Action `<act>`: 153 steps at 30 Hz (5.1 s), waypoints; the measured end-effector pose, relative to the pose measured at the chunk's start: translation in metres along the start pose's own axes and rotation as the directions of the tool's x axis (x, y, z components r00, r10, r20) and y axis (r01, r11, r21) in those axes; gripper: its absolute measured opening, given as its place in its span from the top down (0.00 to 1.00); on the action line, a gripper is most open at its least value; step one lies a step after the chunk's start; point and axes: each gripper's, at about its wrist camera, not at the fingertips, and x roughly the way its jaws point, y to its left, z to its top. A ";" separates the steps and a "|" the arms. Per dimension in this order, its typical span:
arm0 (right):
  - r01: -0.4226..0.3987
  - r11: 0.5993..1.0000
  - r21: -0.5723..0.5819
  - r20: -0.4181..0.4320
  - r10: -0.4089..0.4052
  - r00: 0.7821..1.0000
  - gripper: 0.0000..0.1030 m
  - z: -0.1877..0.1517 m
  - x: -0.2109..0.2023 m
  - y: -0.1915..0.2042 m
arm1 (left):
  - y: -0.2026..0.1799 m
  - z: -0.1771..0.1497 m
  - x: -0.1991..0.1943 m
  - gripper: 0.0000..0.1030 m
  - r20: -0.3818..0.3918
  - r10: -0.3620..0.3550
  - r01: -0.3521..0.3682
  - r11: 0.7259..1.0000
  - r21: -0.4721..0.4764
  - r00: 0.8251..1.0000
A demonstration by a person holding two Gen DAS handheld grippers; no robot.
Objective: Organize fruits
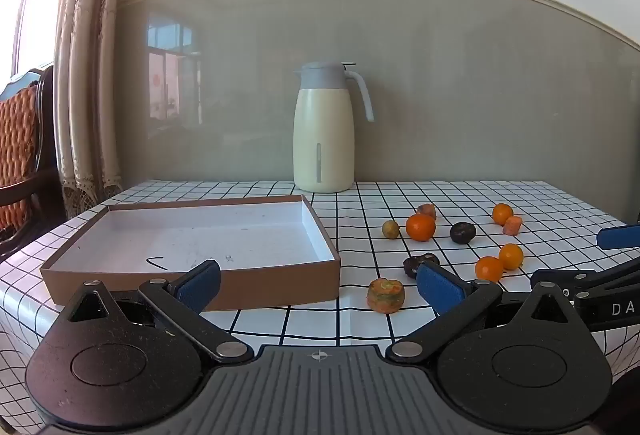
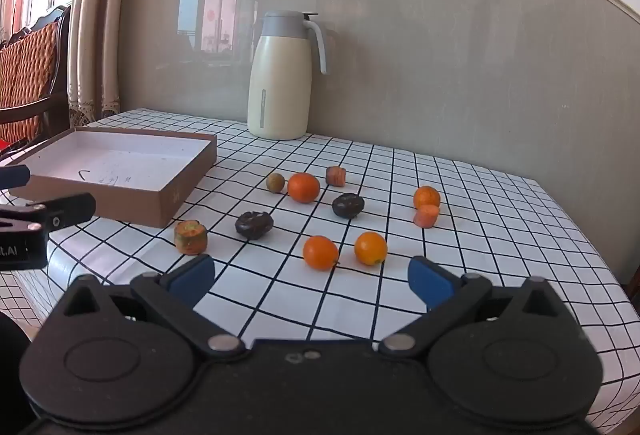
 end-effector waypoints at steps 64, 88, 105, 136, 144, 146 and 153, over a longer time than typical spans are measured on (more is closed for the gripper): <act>-0.039 0.998 -0.052 -0.095 0.034 0.995 0.29 0.002 0.076 0.000 | -0.039 -0.012 0.079 0.41 -0.192 -0.086 0.101 0.993 0.069 0.978; -0.067 0.997 0.024 -0.139 0.069 0.988 0.77 -0.002 0.116 -0.013 | -0.056 -0.019 0.125 0.65 -0.227 -0.112 0.127 0.991 0.052 0.967; -0.054 0.997 0.053 -0.072 0.057 0.996 0.78 0.009 0.097 -0.010 | -0.046 -0.006 0.097 0.65 -0.164 -0.116 0.131 0.988 0.079 0.980; -0.320 0.947 -0.038 0.099 0.322 0.941 0.78 0.096 0.121 0.114 | 0.167 0.031 0.077 0.65 -0.065 0.307 -0.312 0.946 -0.084 0.949; -0.335 0.941 -0.055 0.058 0.338 0.939 0.78 0.096 0.143 0.129 | 0.200 0.021 0.093 0.65 -0.120 0.360 -0.374 0.920 -0.119 0.925; -0.338 0.939 -0.054 0.051 0.341 0.939 0.78 0.098 0.148 0.131 | 0.205 0.018 0.098 0.65 -0.134 0.364 -0.380 0.918 -0.118 0.922; -0.356 0.933 -0.060 -0.005 0.356 0.934 0.77 0.094 0.162 0.139 | 0.203 0.018 0.104 0.65 -0.150 0.361 -0.378 0.919 -0.108 0.920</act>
